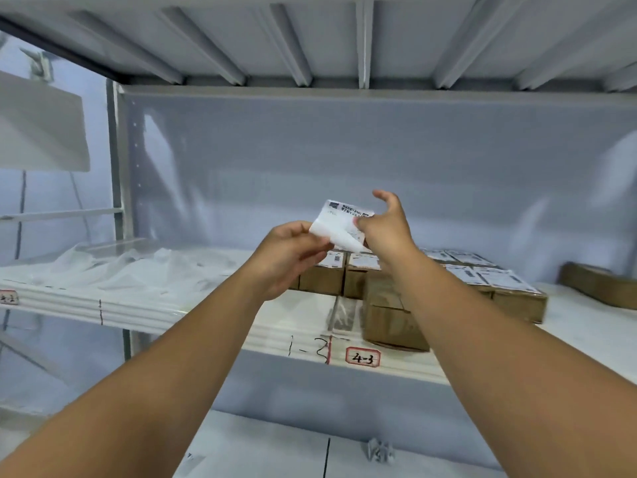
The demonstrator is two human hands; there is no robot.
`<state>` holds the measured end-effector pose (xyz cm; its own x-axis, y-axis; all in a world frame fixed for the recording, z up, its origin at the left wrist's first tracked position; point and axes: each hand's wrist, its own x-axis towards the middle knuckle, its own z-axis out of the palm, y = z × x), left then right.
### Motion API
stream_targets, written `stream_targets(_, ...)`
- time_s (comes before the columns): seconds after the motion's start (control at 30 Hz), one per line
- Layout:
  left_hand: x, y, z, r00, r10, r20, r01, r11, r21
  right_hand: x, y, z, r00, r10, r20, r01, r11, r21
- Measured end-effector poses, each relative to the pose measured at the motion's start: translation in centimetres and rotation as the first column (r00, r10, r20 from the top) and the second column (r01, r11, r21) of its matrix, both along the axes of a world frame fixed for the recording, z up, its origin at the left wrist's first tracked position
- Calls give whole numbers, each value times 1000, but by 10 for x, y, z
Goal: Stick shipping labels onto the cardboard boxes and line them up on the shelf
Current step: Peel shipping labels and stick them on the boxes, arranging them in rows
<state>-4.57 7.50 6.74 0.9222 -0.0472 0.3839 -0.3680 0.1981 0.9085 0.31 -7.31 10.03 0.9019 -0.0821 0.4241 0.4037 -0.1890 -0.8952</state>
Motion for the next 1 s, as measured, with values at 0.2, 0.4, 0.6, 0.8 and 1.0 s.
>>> stream_targets(0.2, -1, -56, -4, 883, 371, 287, -461, 798, 388, 3, -62, -6, 998, -30, -54, 30, 1000, 1)
stream_targets(0.4, -3, -89, -14, 811, 308, 497, -554, 678, 483, -1, -95, -25, 998, -30, -60, 21, 990, -142)
stream_targets(0.6, -4, -95, -31, 790, 175, 587, -568, 569, 595, 2, -105, -44, 999, -33, -26, 31, 996, -81)
stream_targets(0.8, -4, -88, -43, 773, 195, 604, -591, 566, 574, 4, -102, -56, 998, -62, -18, 60, 991, -118)
stream_targets(1.0, -4, -83, -51, 755, 147, 639, -604, 535, 590, 16, -97, -67, 995, -90, -40, 80, 977, -198)
